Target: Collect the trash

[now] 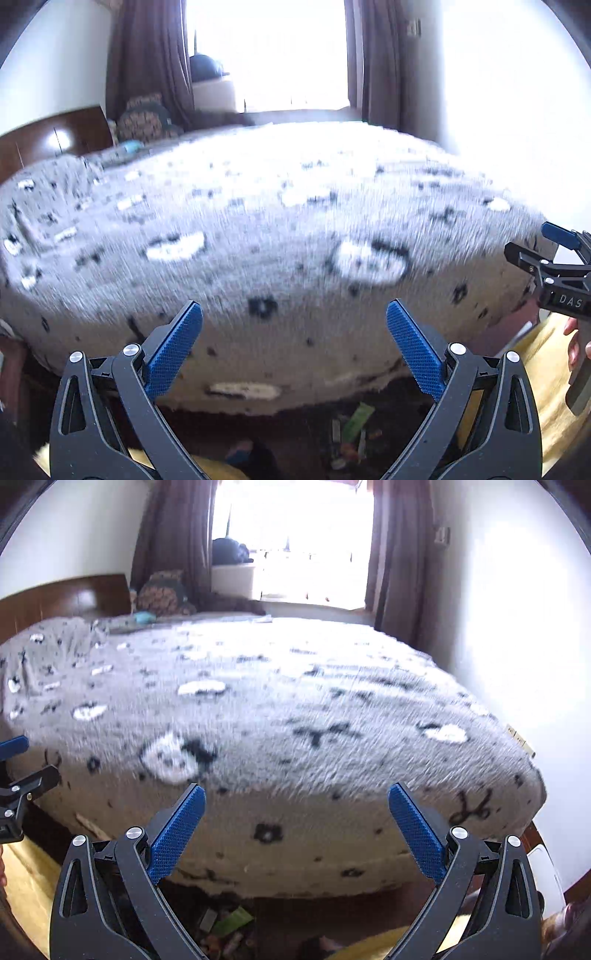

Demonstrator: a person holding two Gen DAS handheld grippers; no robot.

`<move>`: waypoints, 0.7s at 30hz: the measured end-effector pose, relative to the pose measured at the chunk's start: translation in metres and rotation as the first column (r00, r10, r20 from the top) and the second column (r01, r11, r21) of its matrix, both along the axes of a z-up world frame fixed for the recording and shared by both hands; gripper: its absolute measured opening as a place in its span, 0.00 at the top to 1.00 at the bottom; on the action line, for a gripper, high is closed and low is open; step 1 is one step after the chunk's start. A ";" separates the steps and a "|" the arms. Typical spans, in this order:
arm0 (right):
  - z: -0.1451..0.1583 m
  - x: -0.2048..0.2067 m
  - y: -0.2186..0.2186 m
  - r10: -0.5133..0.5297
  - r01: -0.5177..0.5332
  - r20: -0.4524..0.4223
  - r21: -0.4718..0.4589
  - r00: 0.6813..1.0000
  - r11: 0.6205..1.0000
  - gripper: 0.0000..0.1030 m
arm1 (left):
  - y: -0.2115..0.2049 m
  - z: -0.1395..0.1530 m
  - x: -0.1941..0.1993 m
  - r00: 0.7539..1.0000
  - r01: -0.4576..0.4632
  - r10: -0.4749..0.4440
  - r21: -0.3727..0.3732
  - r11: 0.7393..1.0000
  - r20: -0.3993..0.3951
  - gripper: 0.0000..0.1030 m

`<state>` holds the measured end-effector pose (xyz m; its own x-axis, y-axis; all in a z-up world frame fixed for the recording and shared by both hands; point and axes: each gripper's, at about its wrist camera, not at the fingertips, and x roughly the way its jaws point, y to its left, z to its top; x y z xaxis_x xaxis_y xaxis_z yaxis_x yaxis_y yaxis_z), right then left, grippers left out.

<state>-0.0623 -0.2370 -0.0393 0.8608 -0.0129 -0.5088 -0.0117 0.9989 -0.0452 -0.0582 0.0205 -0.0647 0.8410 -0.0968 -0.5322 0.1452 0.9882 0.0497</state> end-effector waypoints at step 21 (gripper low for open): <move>0.067 -0.024 0.004 -0.069 0.067 0.142 0.023 0.987 0.998 0.03 | -0.014 0.082 -0.016 0.989 -0.028 0.038 -0.073 0.997 0.142 0.08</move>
<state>-0.0864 -0.2335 0.0278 0.9221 -0.0661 -0.3813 0.0617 0.9978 -0.0238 -0.0741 0.0066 0.0174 0.9116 -0.1003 -0.3987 0.1085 0.9941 -0.0020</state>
